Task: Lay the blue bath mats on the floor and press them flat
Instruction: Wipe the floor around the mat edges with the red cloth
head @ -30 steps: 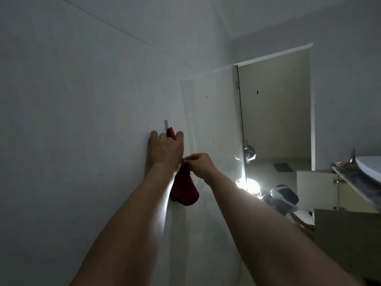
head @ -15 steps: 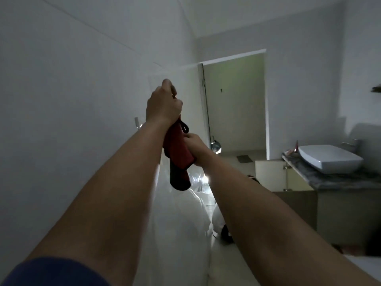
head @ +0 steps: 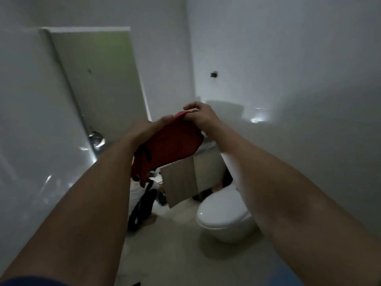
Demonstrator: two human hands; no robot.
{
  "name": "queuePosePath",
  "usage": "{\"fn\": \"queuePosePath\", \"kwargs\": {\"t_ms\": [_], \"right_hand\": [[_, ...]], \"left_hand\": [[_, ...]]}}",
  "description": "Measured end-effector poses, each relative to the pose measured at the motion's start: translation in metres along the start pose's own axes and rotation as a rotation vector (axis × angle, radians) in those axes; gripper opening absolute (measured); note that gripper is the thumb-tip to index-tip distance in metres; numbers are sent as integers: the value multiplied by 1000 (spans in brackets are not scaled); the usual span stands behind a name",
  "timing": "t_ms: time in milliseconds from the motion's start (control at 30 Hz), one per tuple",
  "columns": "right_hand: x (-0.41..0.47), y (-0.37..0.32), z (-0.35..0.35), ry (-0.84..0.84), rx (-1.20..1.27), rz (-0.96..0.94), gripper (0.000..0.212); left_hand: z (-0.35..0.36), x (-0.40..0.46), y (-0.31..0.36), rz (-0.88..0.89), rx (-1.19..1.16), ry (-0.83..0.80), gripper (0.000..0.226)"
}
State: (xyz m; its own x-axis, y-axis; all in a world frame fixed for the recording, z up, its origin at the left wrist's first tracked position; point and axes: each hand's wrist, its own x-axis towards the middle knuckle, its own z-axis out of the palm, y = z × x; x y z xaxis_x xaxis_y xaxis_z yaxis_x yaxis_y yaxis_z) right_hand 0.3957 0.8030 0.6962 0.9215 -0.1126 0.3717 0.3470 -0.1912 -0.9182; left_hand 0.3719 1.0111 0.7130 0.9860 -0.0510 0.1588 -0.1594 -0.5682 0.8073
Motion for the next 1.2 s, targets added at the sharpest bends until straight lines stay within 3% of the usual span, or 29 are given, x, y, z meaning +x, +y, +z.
{"fn": "queuePosePath", "kwargs": {"t_ms": [67,133,233,300,367,467,567,700,800,933,1067,1200], "right_hand": [[-1,27,-38,162,-93,57,29],[-12,56,-68,284,-276,158,44],[-43,116,-112,470,-460,457,70],[-72,156,-132,490,-449,565,52],[-106,179,-129,544,-251,676,41],[-144,218,-119,589,237,944,81],[-160,244,-110,663,586,891,82],[-167,256,-94,894,730,696,24],[-175,258,-89,1068,688,586,9],[-194,252,-92,1224,586,551,13],[-216,244,-98,1274,431,640,18],[-227,233,-104,1222,318,659,25]], "left_hand": [[54,18,2,-21,-36,-273,41],[100,36,2,-12,-124,-398,23],[177,53,8,-70,-288,-587,15],[217,62,5,-133,-395,-651,19],[255,71,1,-197,-466,-717,23],[299,79,-10,-262,-538,-828,24],[327,83,-26,-337,-580,-955,32],[352,92,-57,-356,-490,-1075,38],[364,103,-84,-269,-294,-1082,50],[377,113,-116,-213,-178,-1036,60],[384,119,-129,-226,-188,-979,48],[379,117,-123,-113,-257,-946,28]]}}
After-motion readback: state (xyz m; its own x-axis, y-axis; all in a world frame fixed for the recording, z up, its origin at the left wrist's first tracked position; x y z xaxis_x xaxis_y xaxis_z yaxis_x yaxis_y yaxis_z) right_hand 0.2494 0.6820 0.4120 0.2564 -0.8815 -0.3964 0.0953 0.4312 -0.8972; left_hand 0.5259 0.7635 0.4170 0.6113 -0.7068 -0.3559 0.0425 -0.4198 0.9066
